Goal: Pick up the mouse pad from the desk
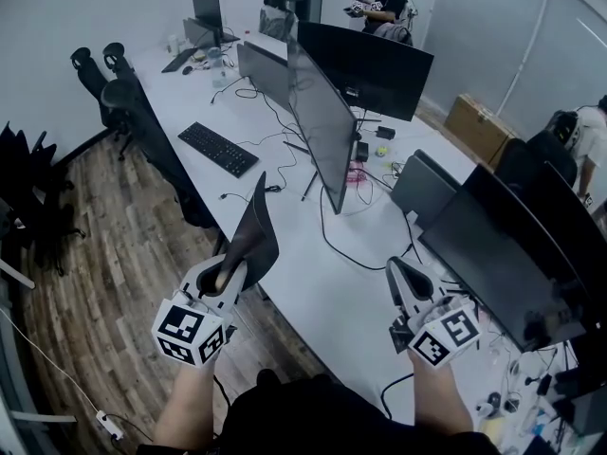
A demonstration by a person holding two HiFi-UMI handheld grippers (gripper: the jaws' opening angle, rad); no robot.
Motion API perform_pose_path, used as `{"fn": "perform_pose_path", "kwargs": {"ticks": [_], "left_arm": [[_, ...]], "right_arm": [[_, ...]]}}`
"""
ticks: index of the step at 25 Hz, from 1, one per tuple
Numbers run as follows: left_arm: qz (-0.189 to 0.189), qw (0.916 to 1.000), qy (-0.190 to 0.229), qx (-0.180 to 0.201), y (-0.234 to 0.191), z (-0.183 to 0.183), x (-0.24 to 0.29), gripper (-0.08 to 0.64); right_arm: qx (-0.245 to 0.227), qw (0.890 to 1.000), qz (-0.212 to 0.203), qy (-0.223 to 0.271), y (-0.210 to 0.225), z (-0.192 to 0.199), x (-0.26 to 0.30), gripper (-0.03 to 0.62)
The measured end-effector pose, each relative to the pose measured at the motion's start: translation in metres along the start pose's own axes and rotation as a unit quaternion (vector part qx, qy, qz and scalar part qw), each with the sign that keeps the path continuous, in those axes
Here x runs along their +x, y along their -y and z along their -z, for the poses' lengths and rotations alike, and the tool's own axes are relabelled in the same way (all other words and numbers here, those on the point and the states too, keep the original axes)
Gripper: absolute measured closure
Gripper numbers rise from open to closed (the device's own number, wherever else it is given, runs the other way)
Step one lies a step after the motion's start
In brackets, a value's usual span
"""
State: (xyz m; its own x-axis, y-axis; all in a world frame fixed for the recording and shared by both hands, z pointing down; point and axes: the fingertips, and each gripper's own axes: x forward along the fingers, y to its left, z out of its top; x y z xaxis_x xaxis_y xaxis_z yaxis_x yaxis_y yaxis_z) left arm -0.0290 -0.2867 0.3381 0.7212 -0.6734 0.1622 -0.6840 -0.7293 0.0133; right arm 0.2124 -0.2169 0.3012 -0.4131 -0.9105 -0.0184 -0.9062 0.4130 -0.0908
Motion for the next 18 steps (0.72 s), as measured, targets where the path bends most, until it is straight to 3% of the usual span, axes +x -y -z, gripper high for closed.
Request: {"fn": "perform_pose_path", "kwargs": {"ticks": [18], "left_arm": [[-0.011,0.9997,-0.017,-0.017,0.003,0.024,-0.013,0.509]], "right_arm": [[-0.001,1.0,-0.01,-0.023,-0.008,0.023,-0.006,0.588]]}}
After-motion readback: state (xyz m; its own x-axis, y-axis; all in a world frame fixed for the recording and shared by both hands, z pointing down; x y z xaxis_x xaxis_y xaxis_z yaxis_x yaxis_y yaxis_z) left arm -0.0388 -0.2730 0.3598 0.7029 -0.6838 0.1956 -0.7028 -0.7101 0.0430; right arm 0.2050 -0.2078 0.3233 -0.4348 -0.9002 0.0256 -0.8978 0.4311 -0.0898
